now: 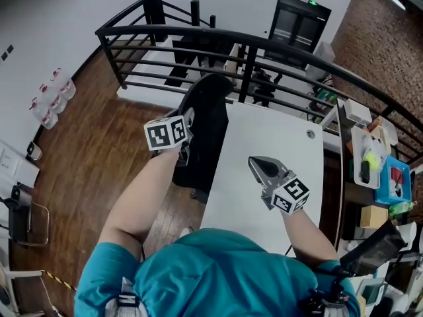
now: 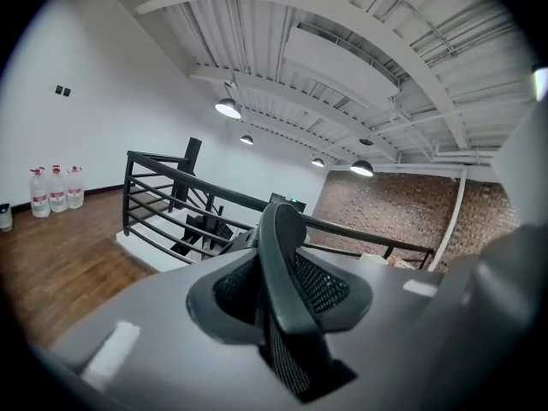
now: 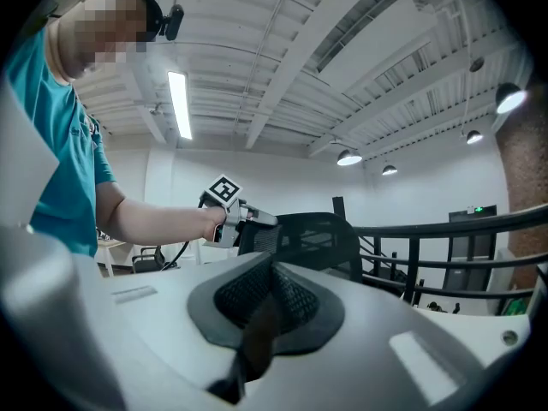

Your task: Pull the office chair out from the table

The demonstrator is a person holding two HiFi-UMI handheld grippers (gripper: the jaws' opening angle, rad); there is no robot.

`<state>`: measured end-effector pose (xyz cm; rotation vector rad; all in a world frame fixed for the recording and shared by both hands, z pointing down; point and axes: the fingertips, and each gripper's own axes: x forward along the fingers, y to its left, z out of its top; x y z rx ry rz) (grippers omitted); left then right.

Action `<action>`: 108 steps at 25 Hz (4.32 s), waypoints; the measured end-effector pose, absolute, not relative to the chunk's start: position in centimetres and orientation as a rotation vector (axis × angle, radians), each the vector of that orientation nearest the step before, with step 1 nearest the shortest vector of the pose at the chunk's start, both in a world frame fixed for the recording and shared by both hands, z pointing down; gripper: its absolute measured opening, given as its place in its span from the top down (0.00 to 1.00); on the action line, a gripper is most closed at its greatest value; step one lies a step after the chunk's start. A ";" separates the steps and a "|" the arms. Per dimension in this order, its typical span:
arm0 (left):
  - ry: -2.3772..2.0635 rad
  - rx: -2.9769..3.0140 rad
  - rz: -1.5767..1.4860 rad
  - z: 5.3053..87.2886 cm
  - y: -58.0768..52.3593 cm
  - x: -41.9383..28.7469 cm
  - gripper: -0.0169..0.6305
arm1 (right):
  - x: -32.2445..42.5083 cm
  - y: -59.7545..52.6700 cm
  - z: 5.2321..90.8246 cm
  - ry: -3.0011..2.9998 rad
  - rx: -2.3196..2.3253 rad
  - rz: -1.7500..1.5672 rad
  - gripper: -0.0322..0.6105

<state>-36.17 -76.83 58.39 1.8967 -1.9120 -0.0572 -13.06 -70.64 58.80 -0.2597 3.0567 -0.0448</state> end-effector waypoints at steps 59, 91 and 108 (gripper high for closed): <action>-2.031 1.816 -0.053 55.0 -66.6 -72.2 0.77 | -32.0 -67.6 57.3 3.142 -0.252 -0.042 0.95; -2.186 1.618 0.088 55.2 -58.8 -97.0 0.76 | -36.7 -66.4 57.0 3.179 -0.390 -0.018 0.95; -2.263 1.465 0.110 56.1 -57.0 -101.4 0.74 | -36.2 -65.8 57.4 3.176 -0.431 -0.033 0.95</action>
